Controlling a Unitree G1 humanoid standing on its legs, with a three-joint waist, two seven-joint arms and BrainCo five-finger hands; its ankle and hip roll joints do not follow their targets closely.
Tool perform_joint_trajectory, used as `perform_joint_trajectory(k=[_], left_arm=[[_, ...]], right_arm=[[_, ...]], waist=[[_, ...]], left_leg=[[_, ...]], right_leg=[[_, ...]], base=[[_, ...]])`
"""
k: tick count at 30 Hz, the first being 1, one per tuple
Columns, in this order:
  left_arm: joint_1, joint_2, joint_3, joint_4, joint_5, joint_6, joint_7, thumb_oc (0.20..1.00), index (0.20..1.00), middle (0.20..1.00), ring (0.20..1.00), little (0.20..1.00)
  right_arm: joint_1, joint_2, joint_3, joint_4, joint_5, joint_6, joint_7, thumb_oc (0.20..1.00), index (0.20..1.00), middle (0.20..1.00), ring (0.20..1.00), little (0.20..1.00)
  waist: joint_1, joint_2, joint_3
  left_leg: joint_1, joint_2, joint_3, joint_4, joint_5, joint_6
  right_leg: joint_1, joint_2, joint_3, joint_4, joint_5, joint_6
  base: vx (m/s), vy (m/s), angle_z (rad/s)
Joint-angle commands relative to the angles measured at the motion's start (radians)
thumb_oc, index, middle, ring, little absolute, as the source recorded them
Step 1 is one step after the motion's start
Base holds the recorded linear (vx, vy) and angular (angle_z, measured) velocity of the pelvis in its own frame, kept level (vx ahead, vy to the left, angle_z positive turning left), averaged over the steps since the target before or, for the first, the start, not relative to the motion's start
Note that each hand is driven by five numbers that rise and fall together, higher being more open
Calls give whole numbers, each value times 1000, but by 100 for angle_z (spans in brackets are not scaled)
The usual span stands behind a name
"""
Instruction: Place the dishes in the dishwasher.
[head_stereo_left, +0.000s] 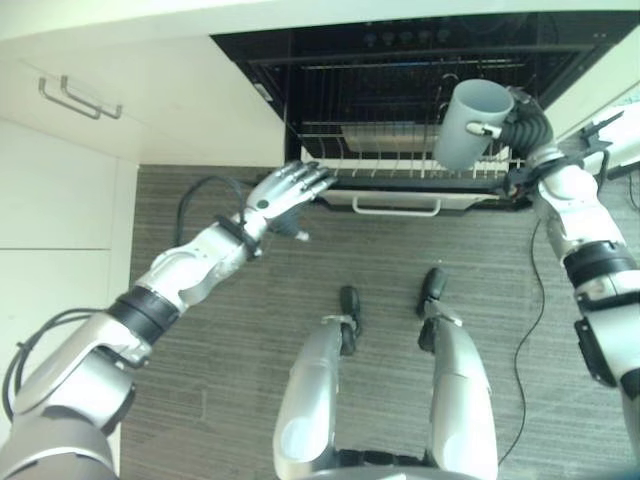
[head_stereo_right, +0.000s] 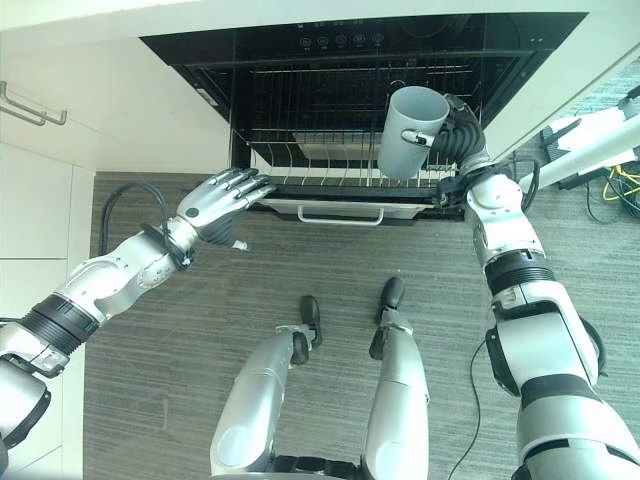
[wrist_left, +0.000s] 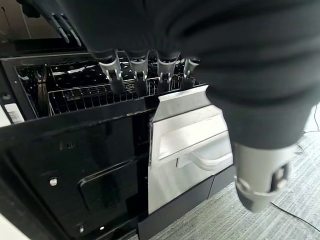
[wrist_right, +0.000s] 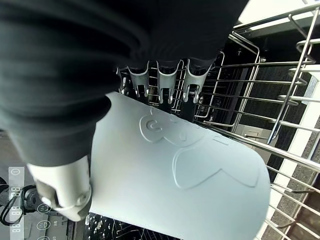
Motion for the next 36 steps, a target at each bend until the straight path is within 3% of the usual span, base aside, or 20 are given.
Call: perform_joint_trajectory(k=[1, 10, 16, 17, 18, 25, 33, 36], left_arm=[[7, 29, 1, -94, -51, 7, 8, 1000, 1000, 1000, 1000, 1000], [25, 43, -2, -127, -69, 8, 10, 1000, 1000, 1000, 1000, 1000], [22, 50, -24, -147, -70, 29, 13, 1000, 1000, 1000, 1000, 1000], [23, 50, -26, -148, -68, 29, 14, 1000, 1000, 1000, 1000, 1000], [22, 51, -30, -153, -68, 33, 11, 1000, 1000, 1000, 1000, 1000], [27, 45, -49, -158, -55, 47, 32, 1000, 1000, 1000, 1000, 1000], [47, 40, -55, -156, -42, 58, 53, 1000, 1000, 1000, 1000, 1000], [61, 35, -52, -160, -37, 64, 60, 1000, 1000, 1000, 1000, 1000]], right_arm=[[-91, -53, 24, 29, -46, -46, -33, 200, 200, 200, 200, 200], [-143, -74, 36, 48, -54, -45, -48, 200, 200, 200, 200, 200], [-181, -75, 43, 53, -40, -46, -51, 200, 200, 200, 200, 200], [-185, -74, 43, 54, -36, -36, -51, 347, 347, 347, 347, 347], [-189, -70, 46, 54, -31, -13, -63, 1000, 1000, 1000, 1000, 1000], [-182, -53, 47, 97, -31, 35, -100, 1000, 1000, 1000, 1000, 1000], [-158, -32, 35, 95, -25, 37, -105, 1000, 1000, 1000, 1000, 1000], [-146, -22, 27, 90, 5, 10, -113, 1000, 1000, 1000, 1000, 1000]], waist=[[27, 44, -30], [31, 50, -30], [39, 44, -30], [41, 44, -30], [42, 45, -30], [43, 53, -30], [43, 55, -30], [42, 55, -30]], left_leg=[[-13, 19, 3, -114, 99, -18], [-1, 15, -1, -176, 122, -26], [-11, 19, -2, -156, 110, -26], [-13, 18, -3, -153, 108, -26], [-16, 17, -5, -148, 106, -25], [-24, 14, -4, -143, 101, -21], [-11, 17, 7, -145, 101, -21], [-2, 18, 10, -143, 99, -20]], right_leg=[[22, -58, 41, 160, -169, 70], [30, -55, 40, 70, -127, 85], [34, -65, 29, 59, -119, 90], [33, -65, 28, 61, -120, 90], [31, -65, 29, 64, -122, 89], [23, -63, 35, 71, -127, 86], [37, -66, 33, 67, -126, 87], [47, -66, 32, 69, -129, 86]], base=[[70, 34, 0], [40, 23, 1], [38, -11, -2], [36, -13, 1], [30, -10, 1], [0, 0, 0], [-4, 0, 0], [-38, 0, -3]])
